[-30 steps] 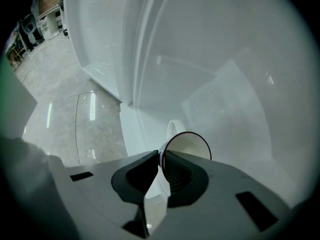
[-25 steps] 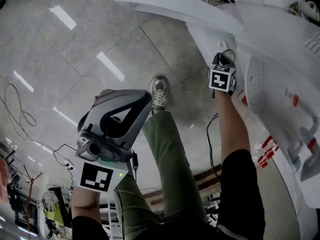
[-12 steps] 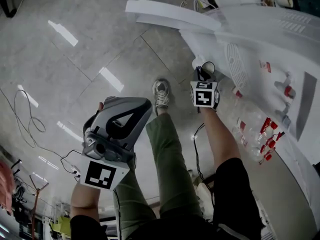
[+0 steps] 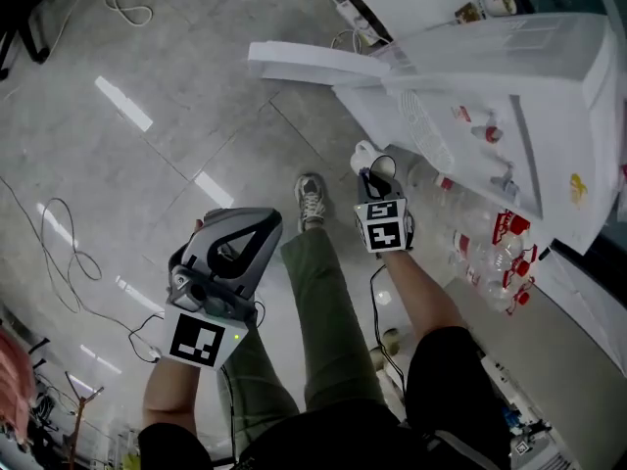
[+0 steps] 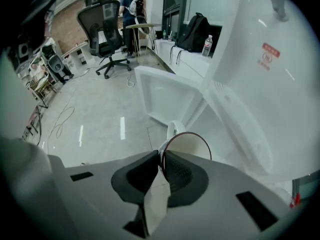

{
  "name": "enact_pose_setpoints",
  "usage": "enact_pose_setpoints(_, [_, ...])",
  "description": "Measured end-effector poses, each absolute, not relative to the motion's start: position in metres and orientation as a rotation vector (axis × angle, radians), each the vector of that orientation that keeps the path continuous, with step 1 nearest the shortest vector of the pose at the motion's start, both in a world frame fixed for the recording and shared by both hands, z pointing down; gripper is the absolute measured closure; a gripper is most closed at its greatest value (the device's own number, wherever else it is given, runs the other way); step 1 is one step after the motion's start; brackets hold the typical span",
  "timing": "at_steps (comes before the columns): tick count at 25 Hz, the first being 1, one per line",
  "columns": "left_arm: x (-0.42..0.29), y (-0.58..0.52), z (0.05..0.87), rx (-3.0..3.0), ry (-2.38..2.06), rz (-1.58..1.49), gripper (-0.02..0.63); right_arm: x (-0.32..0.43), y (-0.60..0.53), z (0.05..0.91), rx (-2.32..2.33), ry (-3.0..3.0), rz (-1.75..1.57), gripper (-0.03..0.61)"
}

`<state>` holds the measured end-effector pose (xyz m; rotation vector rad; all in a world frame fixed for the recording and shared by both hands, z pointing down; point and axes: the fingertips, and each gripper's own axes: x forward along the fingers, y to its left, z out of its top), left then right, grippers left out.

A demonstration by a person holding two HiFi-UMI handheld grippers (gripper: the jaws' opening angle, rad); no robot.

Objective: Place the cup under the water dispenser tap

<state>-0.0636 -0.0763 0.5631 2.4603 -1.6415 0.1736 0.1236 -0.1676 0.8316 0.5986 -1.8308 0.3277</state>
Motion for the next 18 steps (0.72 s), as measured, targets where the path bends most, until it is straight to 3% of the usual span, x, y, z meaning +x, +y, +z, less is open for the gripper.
enact_pose_setpoints(9, [-0.053, -0.067, 0.493, 2.48, -1.633, 0.195, 0.594, 0.117, -0.163, 0.704, 0.497, -1.913, 0.054, 0.514])
enact_pose_setpoints(18, [-0.041, -0.08, 0.466, 2.492, -1.644, 0.218, 0.594, 0.123, -0.231, 0.661, 0.571, -1.873, -0.097, 0.514])
